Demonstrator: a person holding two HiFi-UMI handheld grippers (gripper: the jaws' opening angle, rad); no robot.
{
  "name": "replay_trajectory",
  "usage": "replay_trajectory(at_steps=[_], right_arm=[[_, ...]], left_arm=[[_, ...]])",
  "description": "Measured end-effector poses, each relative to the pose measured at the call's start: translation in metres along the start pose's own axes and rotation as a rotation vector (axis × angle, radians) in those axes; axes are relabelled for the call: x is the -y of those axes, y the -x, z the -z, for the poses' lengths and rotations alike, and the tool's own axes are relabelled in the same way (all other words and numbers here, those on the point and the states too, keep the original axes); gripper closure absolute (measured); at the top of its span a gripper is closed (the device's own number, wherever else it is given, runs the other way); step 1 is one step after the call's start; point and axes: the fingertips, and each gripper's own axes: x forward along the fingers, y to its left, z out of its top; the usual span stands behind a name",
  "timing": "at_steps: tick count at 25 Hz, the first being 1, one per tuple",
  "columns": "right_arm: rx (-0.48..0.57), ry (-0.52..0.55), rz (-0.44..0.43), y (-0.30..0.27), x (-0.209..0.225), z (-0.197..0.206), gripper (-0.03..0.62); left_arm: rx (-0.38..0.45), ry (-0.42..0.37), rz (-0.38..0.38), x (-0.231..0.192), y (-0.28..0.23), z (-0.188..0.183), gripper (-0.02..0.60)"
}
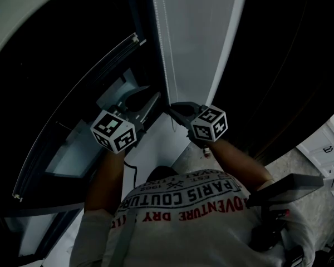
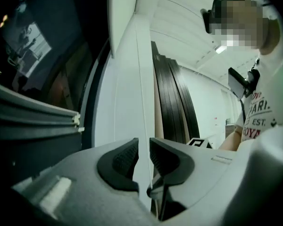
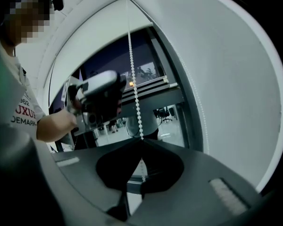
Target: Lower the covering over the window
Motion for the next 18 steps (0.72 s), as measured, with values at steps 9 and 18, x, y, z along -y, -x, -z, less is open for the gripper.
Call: replay_trajectory(at_steps=[9,18], right_arm=[[0.006,0.008,-0.029,-0.003,-0.014,0.005,0.585],[0.009,0.008,-0.037,0.003,-0.019,0.005,0.585]], left_arm=[[0.049,-0.034,0.024,-0.001,-0.027,-0.07,0.483],[0.075,0.016,0.021,0.006,-0.03,-0.084,0.572]])
